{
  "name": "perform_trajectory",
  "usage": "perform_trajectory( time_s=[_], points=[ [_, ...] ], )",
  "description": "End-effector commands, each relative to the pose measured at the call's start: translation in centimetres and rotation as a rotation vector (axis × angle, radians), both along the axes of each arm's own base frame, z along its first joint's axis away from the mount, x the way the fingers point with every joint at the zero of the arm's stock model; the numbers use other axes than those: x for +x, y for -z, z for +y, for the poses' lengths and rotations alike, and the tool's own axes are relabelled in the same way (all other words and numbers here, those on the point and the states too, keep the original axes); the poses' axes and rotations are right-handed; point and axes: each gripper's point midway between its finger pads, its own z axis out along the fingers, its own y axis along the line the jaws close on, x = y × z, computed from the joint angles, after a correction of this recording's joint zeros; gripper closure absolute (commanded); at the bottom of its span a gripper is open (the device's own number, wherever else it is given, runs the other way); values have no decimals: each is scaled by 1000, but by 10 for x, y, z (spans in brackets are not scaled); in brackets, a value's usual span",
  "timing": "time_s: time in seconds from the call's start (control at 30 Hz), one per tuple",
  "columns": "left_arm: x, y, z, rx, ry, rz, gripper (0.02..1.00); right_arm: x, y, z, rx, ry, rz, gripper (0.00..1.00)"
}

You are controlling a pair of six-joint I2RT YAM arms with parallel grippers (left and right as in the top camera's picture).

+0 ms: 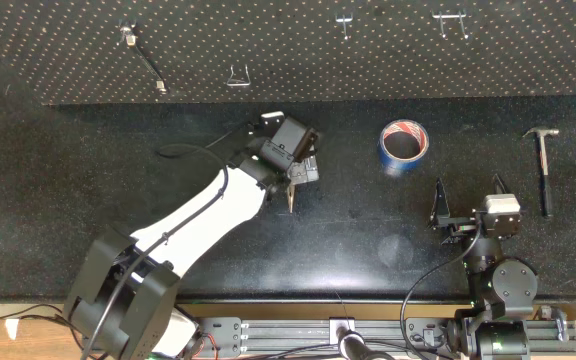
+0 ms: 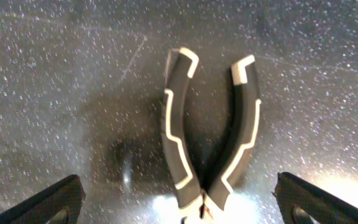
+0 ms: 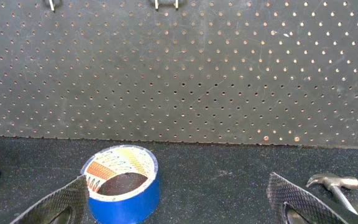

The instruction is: Place Tools Onto Pegboard

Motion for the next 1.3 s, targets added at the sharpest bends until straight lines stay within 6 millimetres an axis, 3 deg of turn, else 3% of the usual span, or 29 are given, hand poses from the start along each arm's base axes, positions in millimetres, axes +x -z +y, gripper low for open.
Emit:
perform_trajectory(
  time_s=[0.03, 0.17, 0.43, 0.57, 0.97, 1.1, 1.17, 1.23, 1.3],
  points=[
    [13, -1, 1, 8, 123, -3, 23, 0, 2, 3, -17, -13, 0, 66],
    [16, 10, -16, -16, 251, 8, 23, 0, 2, 3, -17, -13, 0, 66],
    [15, 23, -12, 2, 221, 35, 23, 0, 2, 3, -17, -13, 0, 66],
    [16, 31, -7, -17, 96, 48, 23, 0, 2, 3, -17, -13, 0, 66],
    [18, 41, 1, 51, 113, 51, 23, 0, 2, 3, -17, -13, 0, 66],
    [16, 45, -12, 42, 140, 41, 20, 0, 2, 3, -17, -13, 0, 66],
    [17, 45, -12, 40, 137, 38, 244, 0, 2, 3, -17, -13, 0, 66],
    [17, 45, -12, 40, 137, 38, 393, 0, 2, 3, -17, -13, 0, 66],
    [17, 45, -12, 39, 137, 38, 415, 0, 2, 3, -17, -13, 0, 66]
  ],
)
